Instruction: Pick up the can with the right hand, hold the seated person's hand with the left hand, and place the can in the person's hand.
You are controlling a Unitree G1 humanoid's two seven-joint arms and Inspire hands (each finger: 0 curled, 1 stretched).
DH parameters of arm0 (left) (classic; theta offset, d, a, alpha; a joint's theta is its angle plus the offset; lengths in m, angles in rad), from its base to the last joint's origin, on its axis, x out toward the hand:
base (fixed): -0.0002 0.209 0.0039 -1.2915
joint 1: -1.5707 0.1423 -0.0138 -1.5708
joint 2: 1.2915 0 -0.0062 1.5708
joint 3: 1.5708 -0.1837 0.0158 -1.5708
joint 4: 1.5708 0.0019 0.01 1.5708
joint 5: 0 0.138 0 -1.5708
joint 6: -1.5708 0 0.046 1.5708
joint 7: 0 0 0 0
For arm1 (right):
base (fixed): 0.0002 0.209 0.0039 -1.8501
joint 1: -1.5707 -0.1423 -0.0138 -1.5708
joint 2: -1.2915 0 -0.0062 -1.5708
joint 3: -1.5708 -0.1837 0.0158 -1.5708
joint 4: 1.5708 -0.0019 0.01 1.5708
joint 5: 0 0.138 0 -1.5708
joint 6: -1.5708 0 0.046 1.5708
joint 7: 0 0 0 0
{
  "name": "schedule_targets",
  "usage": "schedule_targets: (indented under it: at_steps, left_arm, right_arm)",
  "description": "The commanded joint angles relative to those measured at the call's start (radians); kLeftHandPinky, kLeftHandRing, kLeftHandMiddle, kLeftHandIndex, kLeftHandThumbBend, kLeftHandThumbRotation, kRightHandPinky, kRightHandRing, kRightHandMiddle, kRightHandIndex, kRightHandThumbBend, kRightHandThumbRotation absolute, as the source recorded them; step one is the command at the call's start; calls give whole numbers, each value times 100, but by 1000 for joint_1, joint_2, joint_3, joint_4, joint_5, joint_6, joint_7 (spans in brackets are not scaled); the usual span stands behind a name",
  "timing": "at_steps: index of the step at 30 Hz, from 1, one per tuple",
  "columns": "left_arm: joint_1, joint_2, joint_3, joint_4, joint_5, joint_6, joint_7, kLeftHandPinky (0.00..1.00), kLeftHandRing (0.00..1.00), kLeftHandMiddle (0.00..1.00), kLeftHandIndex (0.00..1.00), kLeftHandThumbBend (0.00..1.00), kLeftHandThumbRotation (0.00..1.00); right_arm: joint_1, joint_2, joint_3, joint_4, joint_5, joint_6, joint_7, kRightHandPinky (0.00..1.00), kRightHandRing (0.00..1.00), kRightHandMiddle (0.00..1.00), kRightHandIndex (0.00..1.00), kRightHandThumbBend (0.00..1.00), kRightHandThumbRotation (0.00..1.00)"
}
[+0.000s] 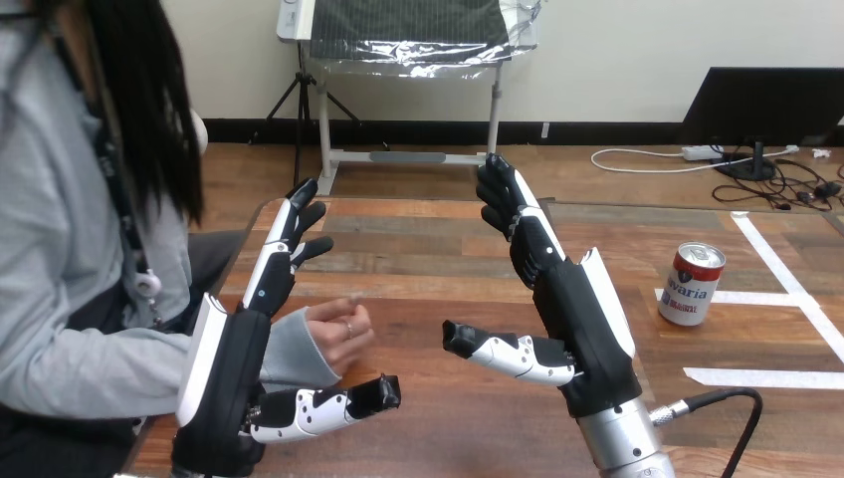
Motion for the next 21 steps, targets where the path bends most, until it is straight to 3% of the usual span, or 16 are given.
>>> schedule_targets:
  at_steps: [1, 21]
  left_arm:
    - [-28, -10, 24, -32, 2, -8, 13, 84, 94, 98, 97, 100, 61]
    - [-32, -16, 41, -32, 20, -8, 15, 85, 93, 98, 97, 100, 62]
  right_arm:
    - [-42, -3, -23, -9, -1, -20, -9, 95, 96, 97, 99, 100, 52]
    - [-42, -3, -25, -15, -1, -14, -9, 94, 95, 97, 99, 100, 52]
